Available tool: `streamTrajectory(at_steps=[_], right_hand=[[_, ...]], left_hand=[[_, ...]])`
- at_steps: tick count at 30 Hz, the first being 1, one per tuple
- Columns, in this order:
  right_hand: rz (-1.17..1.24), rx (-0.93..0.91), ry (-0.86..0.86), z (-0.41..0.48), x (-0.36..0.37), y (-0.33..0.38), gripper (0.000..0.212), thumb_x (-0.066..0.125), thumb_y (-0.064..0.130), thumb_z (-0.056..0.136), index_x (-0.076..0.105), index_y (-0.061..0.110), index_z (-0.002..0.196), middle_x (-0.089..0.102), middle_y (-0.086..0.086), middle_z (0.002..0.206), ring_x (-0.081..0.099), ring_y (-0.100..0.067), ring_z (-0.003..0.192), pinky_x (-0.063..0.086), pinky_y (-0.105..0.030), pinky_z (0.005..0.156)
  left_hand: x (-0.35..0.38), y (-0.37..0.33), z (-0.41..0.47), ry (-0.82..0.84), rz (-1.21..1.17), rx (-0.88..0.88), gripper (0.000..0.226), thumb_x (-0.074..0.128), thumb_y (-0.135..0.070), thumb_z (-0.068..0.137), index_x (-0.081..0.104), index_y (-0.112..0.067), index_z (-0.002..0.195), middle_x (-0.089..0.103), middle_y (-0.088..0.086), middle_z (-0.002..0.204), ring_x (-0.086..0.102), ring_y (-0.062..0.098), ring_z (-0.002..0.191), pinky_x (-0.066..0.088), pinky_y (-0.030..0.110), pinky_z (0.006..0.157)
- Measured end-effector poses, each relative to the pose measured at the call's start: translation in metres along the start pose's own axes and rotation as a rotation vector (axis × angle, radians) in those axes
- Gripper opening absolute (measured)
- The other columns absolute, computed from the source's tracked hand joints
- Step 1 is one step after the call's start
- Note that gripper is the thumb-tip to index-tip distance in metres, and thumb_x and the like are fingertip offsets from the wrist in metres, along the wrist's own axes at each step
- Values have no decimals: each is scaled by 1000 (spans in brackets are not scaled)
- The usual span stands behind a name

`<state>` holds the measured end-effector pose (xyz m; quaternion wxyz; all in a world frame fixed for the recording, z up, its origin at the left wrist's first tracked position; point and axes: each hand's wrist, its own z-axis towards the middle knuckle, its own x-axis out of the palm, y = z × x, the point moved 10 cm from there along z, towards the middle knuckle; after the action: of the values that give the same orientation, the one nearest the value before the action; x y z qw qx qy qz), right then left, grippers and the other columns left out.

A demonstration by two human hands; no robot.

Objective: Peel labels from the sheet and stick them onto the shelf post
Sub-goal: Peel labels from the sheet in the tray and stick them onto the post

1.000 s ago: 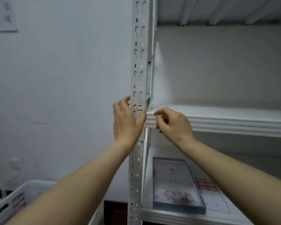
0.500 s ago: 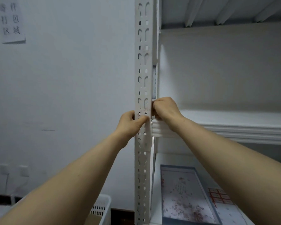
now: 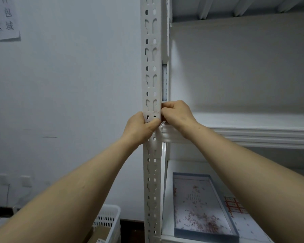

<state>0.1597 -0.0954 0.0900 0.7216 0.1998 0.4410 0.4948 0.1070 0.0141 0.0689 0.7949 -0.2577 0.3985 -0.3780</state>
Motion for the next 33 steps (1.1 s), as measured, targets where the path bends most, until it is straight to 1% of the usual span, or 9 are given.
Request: streamTrajectory(at_steps=[8,10,12,15,20,23,26,29,33], right_hand=[[-9,-29,4,2,1,-1,41,44,16,59,70,3,89,70,-18,86,63,-38,92,55,-52,81],[6,-30,20,2,2,-2,41,45,16,60,71,4,89,71,-16,87,64,-37,91,55,-51,83],[24,-25,40,2,2,-4,39,46,15,61,73,7,88,73,-11,85,67,-32,90,55,-48,84],[26,-36,51,2,3,-4,39,46,15,62,73,8,90,74,-8,86,68,-28,91,55,-47,85],[28,-49,77,1,3,-4,38,48,7,68,75,15,92,75,0,87,69,-20,88,56,-42,85],[39,-54,83,1,3,-4,38,47,4,70,75,16,93,75,1,89,69,-18,90,56,-42,86],[30,-72,75,0,2,-1,36,49,4,71,75,16,94,75,-1,91,68,-19,93,55,-43,87],[41,-77,79,-1,2,-1,35,50,5,72,75,16,93,74,0,91,68,-20,93,55,-43,87],[6,-77,70,3,4,-3,33,49,10,70,74,14,92,74,-3,89,68,-24,91,56,-46,84]], left_hand=[[-1,5,2,14,11,-8,16,51,-15,85,49,-11,70,47,1,68,41,17,64,33,27,58],[-2,9,2,20,-32,-11,11,53,-14,87,56,-12,77,53,-3,68,48,15,66,37,24,56],[-2,14,0,58,-148,-39,10,56,-14,89,65,-13,92,64,-6,79,60,12,74,47,21,64],[0,21,0,126,-287,-87,15,63,-15,86,71,-11,97,73,5,95,68,18,91,55,35,87],[-12,4,6,-37,4,20,4,69,-26,78,66,-27,78,70,-4,84,65,13,82,53,28,72],[-13,-1,9,-28,97,57,9,70,-29,79,61,-28,77,66,-11,80,62,8,77,50,21,63],[-14,-4,12,21,170,105,18,71,-31,80,63,-26,95,67,-9,91,62,8,82,52,21,69],[-16,-12,13,36,241,146,39,72,-31,78,60,-20,113,69,-2,103,63,17,94,53,35,83],[-15,-22,10,55,301,176,35,69,-23,79,57,-18,112,68,4,105,62,25,97,52,41,84]])
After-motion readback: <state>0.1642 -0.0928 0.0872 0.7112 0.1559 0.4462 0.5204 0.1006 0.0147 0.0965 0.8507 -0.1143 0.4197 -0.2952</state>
